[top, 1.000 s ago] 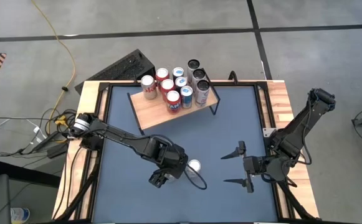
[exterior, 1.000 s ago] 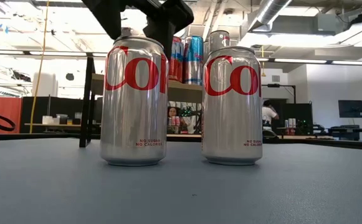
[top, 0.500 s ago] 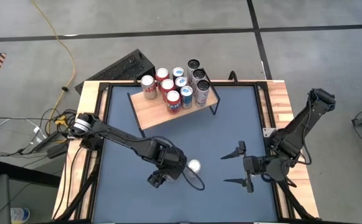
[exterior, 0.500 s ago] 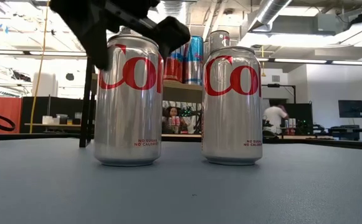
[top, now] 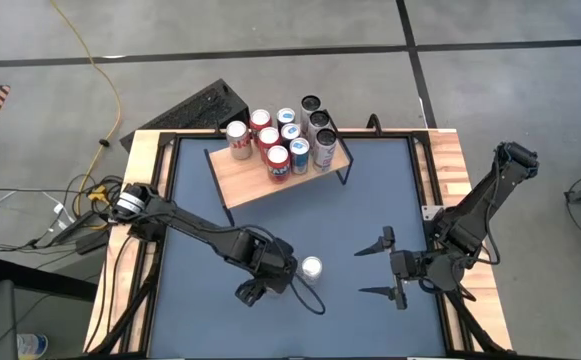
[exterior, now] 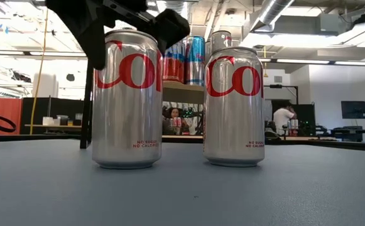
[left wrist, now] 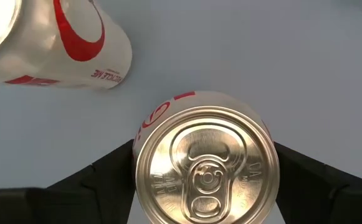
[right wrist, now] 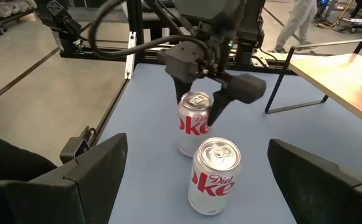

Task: Place canned beverage on shelf
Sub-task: Put the left silver soda can on the shelf aligned with the other silver soda can

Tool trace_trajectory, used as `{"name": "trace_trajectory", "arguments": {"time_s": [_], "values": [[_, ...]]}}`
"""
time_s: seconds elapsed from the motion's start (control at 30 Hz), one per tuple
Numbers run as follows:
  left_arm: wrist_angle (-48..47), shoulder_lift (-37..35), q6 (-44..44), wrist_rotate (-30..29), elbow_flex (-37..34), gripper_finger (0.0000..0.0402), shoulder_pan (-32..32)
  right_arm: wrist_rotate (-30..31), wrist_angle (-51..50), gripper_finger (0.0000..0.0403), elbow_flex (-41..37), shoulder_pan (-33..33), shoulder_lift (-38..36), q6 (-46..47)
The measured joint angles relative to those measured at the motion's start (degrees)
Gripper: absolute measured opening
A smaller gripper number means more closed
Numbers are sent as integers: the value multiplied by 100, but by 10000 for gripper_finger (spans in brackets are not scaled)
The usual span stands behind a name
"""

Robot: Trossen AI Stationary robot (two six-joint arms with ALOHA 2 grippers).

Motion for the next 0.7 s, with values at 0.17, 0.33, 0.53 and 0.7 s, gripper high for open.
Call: {"name": "trace_trajectory", "arguments": {"time_s": [0.17, 0.33, 0.53, 0.7], "values": [[-561, 10, -103, -49, 597, 284, -168, 0, 1, 380, 0, 0, 0, -1], [-1570, 0, -148, -71, 1440, 284, -359, 0, 2, 380, 0, 0, 0, -2], [-2884, -26, -127, -748, 2631, 284, -421, 39, 2, 380, 1, 0, 0, -2], [-3579, -33, 181, -1108, 3542, 284, -219, 44, 7, 380, 0, -17, 0, -2]]}}
